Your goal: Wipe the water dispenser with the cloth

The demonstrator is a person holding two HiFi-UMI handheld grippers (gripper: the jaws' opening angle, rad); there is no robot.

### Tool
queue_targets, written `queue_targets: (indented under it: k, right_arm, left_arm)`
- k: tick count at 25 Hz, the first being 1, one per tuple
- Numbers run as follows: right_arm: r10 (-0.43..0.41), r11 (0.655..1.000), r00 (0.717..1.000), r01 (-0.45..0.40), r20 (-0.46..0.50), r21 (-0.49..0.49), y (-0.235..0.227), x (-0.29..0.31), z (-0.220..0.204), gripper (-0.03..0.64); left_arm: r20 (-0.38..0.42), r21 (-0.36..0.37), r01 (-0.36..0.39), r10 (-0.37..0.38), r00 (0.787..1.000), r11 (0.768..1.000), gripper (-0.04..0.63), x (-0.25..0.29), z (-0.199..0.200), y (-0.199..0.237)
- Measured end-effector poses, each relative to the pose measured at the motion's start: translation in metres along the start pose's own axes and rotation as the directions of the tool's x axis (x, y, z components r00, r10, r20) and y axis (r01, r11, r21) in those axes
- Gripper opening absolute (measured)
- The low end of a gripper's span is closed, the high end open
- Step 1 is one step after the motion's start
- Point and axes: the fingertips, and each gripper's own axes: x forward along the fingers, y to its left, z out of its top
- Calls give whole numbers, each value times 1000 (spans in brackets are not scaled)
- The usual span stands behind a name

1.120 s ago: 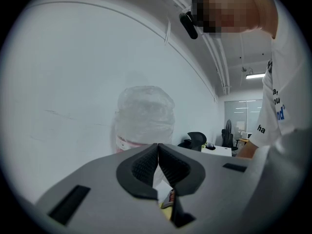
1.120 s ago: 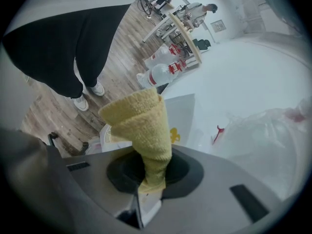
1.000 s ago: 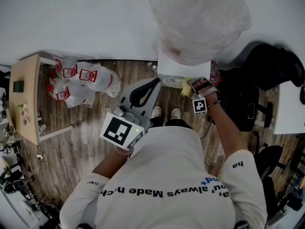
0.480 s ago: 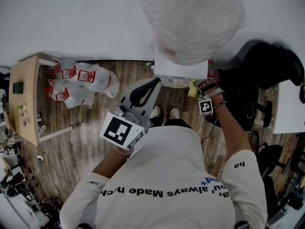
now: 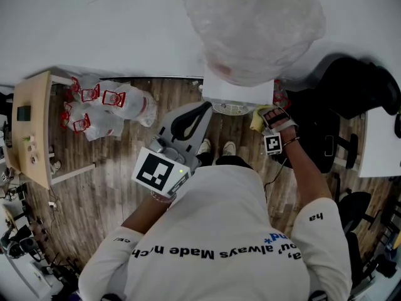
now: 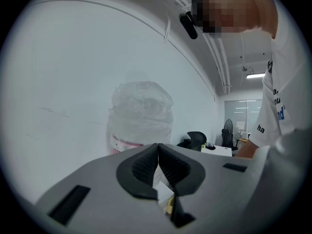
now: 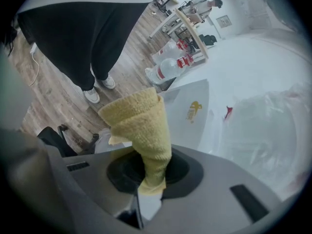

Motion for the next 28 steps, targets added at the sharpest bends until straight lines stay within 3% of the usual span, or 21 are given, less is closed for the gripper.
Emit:
queue_targets:
  k: [18, 28]
  right_arm:
    - [-31, 999, 962, 34, 271, -9, -60, 62, 202, 60]
    - [-117, 991, 930, 85, 348, 104, -91, 99, 254, 60]
  left_arm:
    - [-14, -14, -108, 108, 994, 994, 20, -47, -6, 44]
    - [-26, -16, -157, 157, 987, 987, 20, -75, -7, 69]
